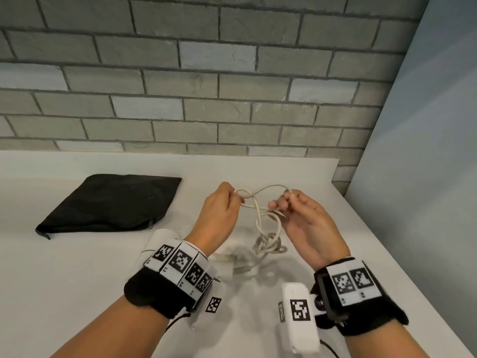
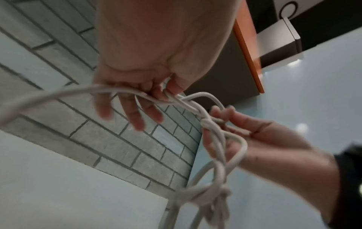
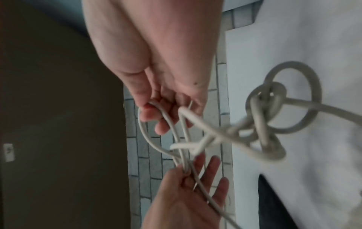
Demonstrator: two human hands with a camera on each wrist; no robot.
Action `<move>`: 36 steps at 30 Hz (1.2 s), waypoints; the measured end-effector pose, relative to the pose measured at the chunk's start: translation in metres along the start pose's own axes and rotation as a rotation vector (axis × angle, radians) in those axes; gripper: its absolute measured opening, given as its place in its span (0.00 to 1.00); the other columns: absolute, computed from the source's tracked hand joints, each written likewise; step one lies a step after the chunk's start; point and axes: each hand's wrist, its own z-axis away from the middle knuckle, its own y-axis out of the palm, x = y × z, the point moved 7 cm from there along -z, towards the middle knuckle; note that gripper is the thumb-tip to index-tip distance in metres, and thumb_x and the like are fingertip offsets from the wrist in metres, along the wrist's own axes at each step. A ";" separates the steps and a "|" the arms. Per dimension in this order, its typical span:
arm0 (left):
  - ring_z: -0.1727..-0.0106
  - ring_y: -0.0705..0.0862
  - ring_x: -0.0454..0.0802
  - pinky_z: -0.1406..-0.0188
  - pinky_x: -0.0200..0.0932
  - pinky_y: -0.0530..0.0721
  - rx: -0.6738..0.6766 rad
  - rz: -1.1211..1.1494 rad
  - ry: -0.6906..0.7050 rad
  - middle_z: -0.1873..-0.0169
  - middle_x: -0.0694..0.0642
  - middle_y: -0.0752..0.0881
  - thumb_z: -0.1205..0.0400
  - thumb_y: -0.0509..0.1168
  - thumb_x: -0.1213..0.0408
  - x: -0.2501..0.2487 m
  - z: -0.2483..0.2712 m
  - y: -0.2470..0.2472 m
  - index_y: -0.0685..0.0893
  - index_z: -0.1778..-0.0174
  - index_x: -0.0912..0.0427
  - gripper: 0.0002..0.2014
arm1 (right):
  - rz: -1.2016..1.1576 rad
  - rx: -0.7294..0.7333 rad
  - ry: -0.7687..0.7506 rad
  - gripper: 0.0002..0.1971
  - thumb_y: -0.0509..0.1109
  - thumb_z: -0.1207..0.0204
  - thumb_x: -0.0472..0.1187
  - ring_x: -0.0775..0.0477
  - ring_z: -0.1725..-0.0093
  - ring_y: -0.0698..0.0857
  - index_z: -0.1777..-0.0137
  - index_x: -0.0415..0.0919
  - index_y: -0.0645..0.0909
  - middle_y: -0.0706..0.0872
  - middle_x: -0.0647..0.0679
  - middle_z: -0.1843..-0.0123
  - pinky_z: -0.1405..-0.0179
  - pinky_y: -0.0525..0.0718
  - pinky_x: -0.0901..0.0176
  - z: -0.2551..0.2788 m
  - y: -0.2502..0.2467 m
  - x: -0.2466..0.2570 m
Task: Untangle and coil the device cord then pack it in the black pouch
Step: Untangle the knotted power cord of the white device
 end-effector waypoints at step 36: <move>0.63 0.86 0.60 0.66 0.50 0.82 0.068 0.130 -0.170 0.59 0.59 0.85 0.14 0.49 0.67 0.021 0.004 -0.002 0.68 0.64 0.52 0.13 | -0.252 -0.316 -0.259 0.13 0.51 0.17 0.40 0.53 0.74 0.80 0.62 0.44 0.71 0.86 0.49 0.68 0.67 0.84 0.62 0.009 -0.029 0.040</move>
